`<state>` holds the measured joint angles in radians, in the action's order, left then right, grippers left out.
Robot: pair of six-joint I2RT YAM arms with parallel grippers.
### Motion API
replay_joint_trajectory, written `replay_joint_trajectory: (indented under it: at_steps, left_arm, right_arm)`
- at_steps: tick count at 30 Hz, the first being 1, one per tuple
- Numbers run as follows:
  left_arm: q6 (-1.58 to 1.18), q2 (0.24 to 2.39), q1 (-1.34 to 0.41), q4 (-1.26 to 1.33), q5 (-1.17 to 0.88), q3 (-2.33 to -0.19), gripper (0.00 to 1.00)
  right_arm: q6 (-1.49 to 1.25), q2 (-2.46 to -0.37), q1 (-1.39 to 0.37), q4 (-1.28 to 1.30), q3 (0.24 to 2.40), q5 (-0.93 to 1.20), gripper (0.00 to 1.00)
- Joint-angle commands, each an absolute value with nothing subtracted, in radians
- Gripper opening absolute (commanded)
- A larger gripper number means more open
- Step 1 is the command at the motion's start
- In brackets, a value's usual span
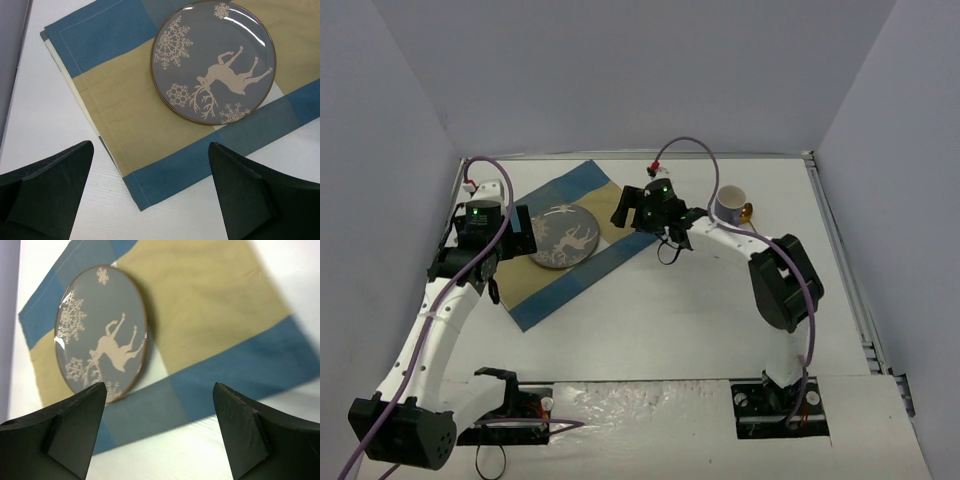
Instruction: Set the dinner table for one person
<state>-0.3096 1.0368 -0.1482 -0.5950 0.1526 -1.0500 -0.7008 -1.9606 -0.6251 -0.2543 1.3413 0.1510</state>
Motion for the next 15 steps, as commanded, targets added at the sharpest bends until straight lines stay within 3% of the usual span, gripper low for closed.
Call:
replay_joint_trajectory:
  at_steps: [1,10,15]
  left_arm:
    - [-0.299,1.051,-0.137,-0.550,0.116,-1.082,0.97]
    - [-0.300,1.075,-0.133,-0.552,0.094,-1.087,0.97]
    - [-0.299,1.084,-0.132,-0.552,0.080,-1.088,0.97]
  right_arm:
    - [-0.442,-1.745,-0.545,-0.103,1.300,-0.040,0.84]
    - [-0.238,-1.536,-0.361,0.050,1.184,-0.236,0.79]
    - [-0.225,-1.519,-0.257,0.063,1.152,-0.206,0.79]
